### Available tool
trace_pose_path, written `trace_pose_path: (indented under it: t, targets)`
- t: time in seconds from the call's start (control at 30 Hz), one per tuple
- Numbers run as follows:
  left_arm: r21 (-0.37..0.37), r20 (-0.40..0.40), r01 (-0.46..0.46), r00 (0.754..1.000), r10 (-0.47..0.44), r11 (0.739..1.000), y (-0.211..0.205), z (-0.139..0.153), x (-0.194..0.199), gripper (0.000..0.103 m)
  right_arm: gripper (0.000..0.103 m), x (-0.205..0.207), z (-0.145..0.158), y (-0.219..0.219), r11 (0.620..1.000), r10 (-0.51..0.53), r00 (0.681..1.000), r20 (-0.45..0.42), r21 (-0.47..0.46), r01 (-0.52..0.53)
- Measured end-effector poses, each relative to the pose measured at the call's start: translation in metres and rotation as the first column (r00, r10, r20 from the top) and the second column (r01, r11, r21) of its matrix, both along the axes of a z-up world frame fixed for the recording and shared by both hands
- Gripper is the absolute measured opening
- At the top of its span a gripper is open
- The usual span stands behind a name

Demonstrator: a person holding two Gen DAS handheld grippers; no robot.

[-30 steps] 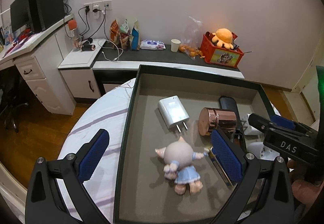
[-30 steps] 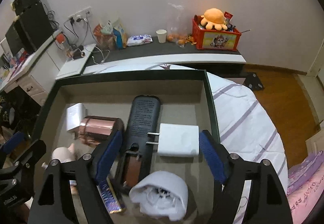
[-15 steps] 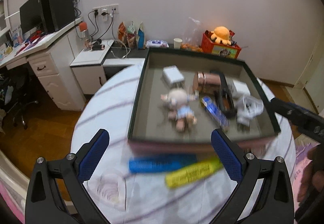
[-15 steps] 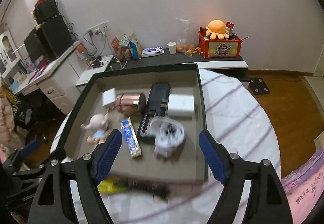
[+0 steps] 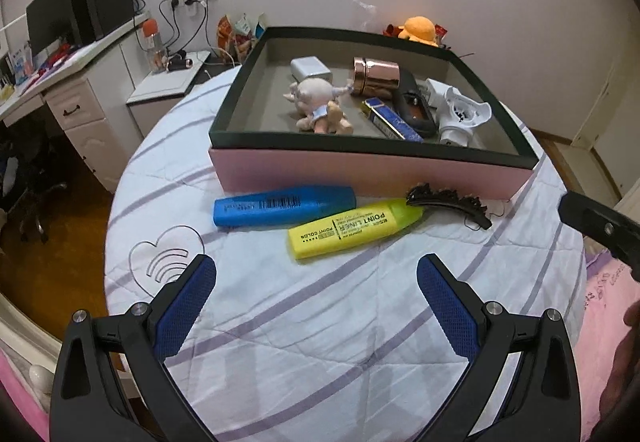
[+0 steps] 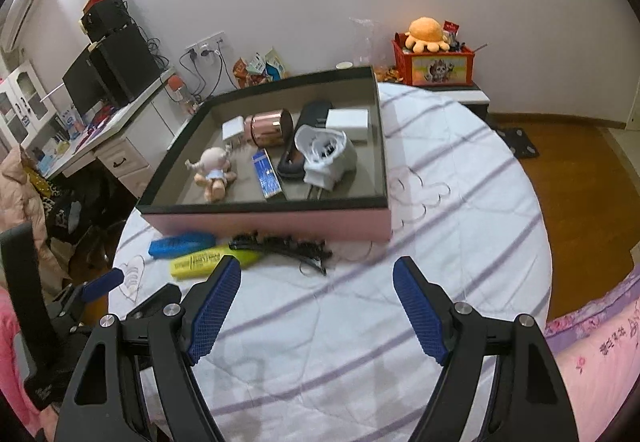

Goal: Organize rigid objects
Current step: 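Withdraw the right gripper while closing the left gripper on the yellow highlighter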

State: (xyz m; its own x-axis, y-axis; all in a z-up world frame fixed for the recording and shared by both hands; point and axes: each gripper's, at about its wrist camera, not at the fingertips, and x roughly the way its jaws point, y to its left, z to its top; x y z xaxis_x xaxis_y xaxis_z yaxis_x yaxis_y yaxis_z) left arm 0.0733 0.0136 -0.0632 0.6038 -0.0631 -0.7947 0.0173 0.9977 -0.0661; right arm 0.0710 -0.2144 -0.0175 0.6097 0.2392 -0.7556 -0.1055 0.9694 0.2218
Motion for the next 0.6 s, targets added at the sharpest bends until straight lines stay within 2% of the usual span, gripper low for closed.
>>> trace_pose_path:
  t: [0.23, 0.4, 0.47, 0.6]
  targets:
    - [-0.034, -0.047, 0.022, 0.999, -0.024, 0.999, -0.005, -0.019, 0.017, 0.102, 0.08, 0.0, -0.007, -0.005, 1.0, -0.004, 1.0, -0.015, 0.011, 0.004]
    - [-0.065, -0.105, 0.074, 0.991, -0.08, 0.995, -0.006, -0.038, 0.043, 0.101, 0.08, 0.003, -0.014, -0.006, 1.0, -0.003, 1.0, -0.03, 0.013, 0.003]
    - [-0.018, -0.106, 0.12, 0.987, -0.122, 0.993, -0.012, -0.042, 0.051, 0.101, 0.08, 0.006, -0.016, -0.008, 1.0, -0.007, 0.999, -0.035, 0.012, 0.007]
    - [0.01, -0.11, 0.235, 0.966, -0.232, 0.972, -0.024, -0.042, 0.055, 0.101, 0.08, 0.01, -0.018, -0.013, 1.0, -0.022, 0.999, -0.041, 0.011, 0.023]
